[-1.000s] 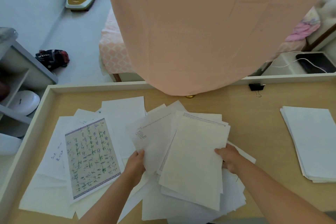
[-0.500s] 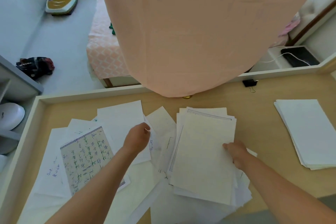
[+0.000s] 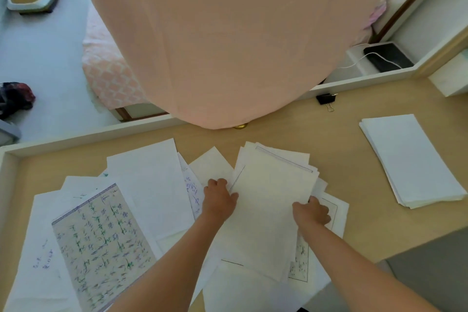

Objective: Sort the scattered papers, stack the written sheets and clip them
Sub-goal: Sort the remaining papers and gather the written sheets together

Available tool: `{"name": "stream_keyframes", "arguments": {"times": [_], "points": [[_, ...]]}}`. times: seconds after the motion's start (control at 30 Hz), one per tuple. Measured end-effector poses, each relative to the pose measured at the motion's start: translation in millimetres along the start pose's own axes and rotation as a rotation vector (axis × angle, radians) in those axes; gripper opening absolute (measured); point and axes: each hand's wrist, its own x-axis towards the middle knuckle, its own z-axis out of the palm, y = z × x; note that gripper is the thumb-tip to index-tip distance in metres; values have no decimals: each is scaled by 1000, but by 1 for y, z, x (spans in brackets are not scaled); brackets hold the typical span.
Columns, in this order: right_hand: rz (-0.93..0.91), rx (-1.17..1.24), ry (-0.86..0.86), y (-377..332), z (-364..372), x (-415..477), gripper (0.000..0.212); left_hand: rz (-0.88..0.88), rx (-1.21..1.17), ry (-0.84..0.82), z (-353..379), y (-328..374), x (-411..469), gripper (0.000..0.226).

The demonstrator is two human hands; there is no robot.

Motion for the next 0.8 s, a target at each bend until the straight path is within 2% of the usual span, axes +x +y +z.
{"name": "stream_keyframes", "arguments": {"times": [0.1, 0.17, 0.23, 0.3, 0.37, 0.47, 0.57, 0.6, 0.7, 0.73, 0.8], "points": [[-199, -115, -64, 13, -10, 5, 24, -55, -137, -142, -9, -3, 3, 62], [-314, -195, -80, 19, -19, 9, 33, -33, -182, -198, -10, -6, 3, 52], [-336, -196, -34, 22, -27, 13, 49, -35, -316, -200, -9, -9, 0, 38], [-259, -62, 19, 21, -34, 18, 59, -70, -475, -190, -8, -14, -6, 31], [-254, 78, 14, 16, -40, 24, 58, -71, -577, -193, -10, -17, -14, 27], [-308, 234, -144, 3, -47, 33, 62, -72, -675, -218, -12, -23, -20, 26], [-261, 440, -308, -12, -57, 42, 68, -85, -766, -223, -13, -21, -22, 28], [-234, 508, -351, -14, -58, 48, 62, -101, -808, -211, -13, -19, -23, 28], [-151, 569, -485, -19, -63, 53, 26, -140, -925, -170, -13, -10, -29, 31], [-152, 544, -501, -19, -64, 53, 19, -157, -953, -160, -12, -7, -31, 31], [-221, 431, -467, -22, -67, 58, 21, -203, -1027, -167, -13, 1, -34, 29]]}}
